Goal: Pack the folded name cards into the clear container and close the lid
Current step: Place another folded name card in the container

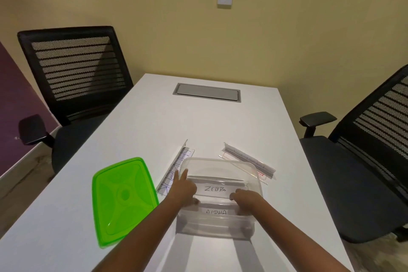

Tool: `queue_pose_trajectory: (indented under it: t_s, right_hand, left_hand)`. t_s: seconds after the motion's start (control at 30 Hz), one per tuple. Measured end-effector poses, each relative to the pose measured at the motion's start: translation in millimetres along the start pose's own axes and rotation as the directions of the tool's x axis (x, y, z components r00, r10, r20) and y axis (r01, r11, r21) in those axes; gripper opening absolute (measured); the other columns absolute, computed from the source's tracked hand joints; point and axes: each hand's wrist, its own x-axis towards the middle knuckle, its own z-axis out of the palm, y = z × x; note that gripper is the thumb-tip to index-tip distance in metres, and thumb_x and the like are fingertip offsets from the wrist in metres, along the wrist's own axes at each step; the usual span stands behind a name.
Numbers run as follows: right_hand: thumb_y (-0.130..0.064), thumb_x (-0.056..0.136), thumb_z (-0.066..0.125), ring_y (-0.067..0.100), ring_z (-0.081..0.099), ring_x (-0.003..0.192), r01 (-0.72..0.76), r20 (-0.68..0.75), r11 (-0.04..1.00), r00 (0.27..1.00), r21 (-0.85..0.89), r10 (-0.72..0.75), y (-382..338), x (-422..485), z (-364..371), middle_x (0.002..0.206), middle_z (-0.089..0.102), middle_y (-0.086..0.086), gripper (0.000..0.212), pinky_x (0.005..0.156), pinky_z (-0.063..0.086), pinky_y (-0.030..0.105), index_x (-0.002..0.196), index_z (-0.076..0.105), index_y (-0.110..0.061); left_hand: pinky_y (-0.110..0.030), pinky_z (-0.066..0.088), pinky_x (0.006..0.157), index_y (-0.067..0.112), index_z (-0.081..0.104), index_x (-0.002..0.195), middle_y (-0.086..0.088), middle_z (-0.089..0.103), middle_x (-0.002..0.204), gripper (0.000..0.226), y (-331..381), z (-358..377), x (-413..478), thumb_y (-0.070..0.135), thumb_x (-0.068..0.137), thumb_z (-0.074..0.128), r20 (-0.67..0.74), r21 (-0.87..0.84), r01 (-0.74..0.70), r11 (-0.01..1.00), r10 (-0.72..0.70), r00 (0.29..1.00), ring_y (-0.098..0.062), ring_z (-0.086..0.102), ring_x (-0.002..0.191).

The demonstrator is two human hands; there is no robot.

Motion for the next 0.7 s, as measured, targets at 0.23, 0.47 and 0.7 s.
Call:
queue_pose_trajectory:
  t_s: [0.23, 0.47, 0.7]
  right_hand:
    - [-0.017, 0.091, 0.05, 0.026, 0.054, 0.12, 0.128, -0.297, 0.984, 0.951, 0.125, -0.086, -39.0, -12.9, -33.8, 0.131, 0.056, 0.007, 0.034, 0.094, 0.045, 0.034, 0.124, 0.054, -0.015]
    - [-0.004, 0.09, 0.038, 0.03, 0.055, 0.111, 0.276, -0.526, 0.951, 0.834, 0.139, -0.165, -111.8, -6.2, -58.5, 0.118, 0.061, 0.012, 0.035, 0.082, 0.048, 0.037, 0.117, 0.06, -0.01]
    - [0.004, 0.085, 0.038, 0.036, 0.053, 0.11, 0.233, -0.476, 0.956, 0.871, 0.179, -0.123, -168.0, 19.5, -64.1, 0.116, 0.056, 0.025, 0.031, 0.084, 0.045, 0.042, 0.113, 0.051, 0.003]
  left_hand:
    - [-0.04, 0.042, 0.103, 0.017, 0.066, 0.11, -0.006, 0.067, 0.108, 0.04, -16.0, 18.9, -13.8, 0.031, 0.084, 0.039, -0.625, -0.387, -0.287, 0.876, -0.02, 0.78, -0.014, 0.042, 0.123]
    - [-0.036, 0.047, 0.096, 0.011, 0.056, 0.125, -0.009, 0.058, 0.122, 0.042, -41.4, 25.5, -39.4, 0.01, 0.084, 0.046, -0.551, -0.676, -0.116, 0.727, -0.396, 0.735, -0.026, 0.056, 0.114]
    - [-0.032, 0.036, 0.107, 0.011, 0.033, 0.143, -0.009, 0.041, 0.146, 0.049, -70.0, 43.8, -33.5, 0.02, 0.096, 0.043, -0.163, -0.762, 0.21, 0.612, -0.496, 0.853, -0.023, 0.041, 0.135]
